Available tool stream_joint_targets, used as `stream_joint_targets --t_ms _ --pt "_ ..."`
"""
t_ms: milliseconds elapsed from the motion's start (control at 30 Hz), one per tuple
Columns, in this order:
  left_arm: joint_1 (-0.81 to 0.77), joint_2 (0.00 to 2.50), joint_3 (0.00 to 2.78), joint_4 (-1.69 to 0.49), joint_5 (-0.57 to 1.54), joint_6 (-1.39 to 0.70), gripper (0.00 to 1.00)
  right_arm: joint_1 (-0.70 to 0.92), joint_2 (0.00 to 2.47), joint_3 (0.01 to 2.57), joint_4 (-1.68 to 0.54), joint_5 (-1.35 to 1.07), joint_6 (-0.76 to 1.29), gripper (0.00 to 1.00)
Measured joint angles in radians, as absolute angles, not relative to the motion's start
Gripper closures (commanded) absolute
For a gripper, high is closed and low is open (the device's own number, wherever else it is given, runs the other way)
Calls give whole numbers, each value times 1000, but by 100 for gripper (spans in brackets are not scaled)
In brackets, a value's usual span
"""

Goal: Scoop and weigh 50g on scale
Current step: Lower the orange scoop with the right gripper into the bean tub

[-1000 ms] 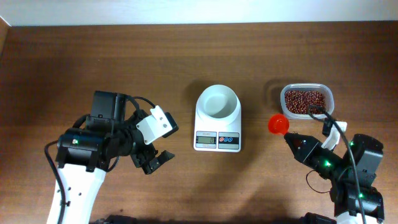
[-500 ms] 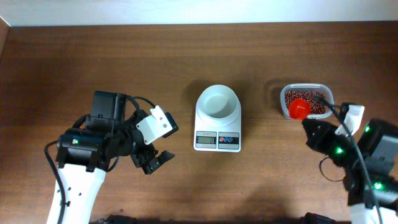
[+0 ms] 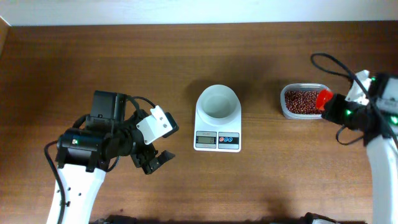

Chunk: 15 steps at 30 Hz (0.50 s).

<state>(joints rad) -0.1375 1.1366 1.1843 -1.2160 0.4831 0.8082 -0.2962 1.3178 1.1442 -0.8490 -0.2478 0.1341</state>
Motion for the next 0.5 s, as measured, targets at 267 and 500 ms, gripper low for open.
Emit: stream_joint_targets --t_ms 267,500 --pt "-138 1137 1185 -1216 483 808 1 -233 1478 1144 -748 -73 92 96" --pt "-138 1137 1185 -1216 483 808 1 -132 1572 1145 -698 82 78 96"
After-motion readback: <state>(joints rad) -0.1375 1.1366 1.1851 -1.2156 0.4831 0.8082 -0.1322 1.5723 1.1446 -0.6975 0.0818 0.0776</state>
